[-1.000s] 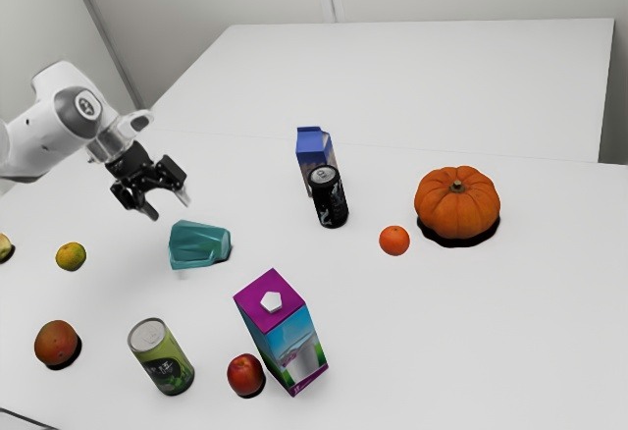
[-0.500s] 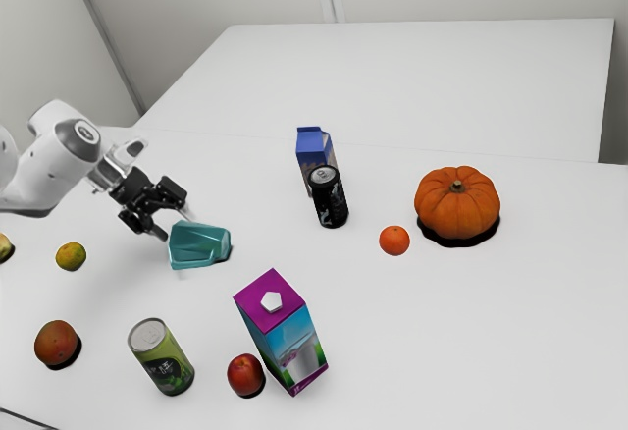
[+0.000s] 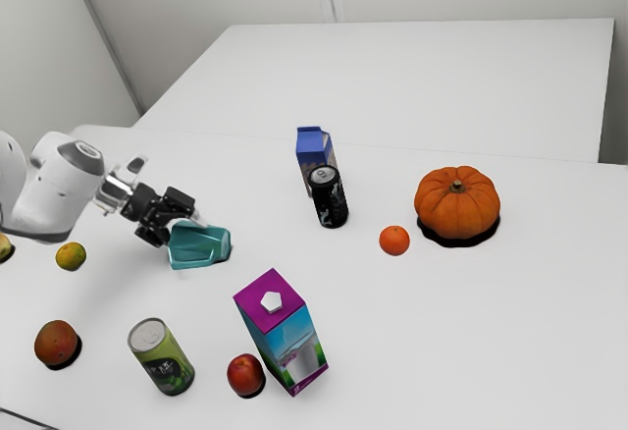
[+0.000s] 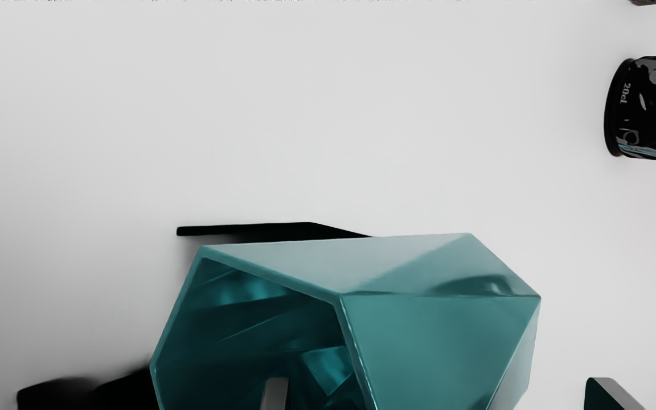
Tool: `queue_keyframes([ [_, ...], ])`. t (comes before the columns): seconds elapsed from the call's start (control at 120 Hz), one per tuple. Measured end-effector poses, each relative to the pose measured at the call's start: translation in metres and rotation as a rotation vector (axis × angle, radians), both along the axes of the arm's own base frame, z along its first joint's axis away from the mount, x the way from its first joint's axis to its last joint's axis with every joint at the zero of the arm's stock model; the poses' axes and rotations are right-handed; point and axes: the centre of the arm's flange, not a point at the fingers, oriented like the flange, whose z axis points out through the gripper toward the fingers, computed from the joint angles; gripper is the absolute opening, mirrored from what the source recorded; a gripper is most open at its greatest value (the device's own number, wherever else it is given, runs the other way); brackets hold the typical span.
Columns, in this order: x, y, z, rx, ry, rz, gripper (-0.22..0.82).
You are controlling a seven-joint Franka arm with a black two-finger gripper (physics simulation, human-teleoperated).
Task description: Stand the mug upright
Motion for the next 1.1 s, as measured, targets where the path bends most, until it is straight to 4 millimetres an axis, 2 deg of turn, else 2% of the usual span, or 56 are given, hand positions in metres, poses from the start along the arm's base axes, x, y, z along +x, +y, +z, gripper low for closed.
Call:
queue_keyframes([
  [0.1,0.0,0.0,-0.001,-0.018,-0.027,-0.003,0.45],
  [0.333,0.002,-0.002,0.002,-0.027,-0.079,-0.031,0.08],
  [0.5,0.004,-0.004,0.026,-0.004,-0.137,-0.058,-0.08],
  [0.592,0.004,-0.006,0.04,0.012,-0.165,-0.076,-0.12],
  [0.75,0.007,-0.015,0.062,0.046,-0.208,-0.121,-0.14],
  [0.9,0.011,-0.032,0.089,0.125,-0.226,-0.207,-0.14],
  [1.1,0.014,-0.055,0.115,0.288,-0.174,-0.344,-0.15],
])
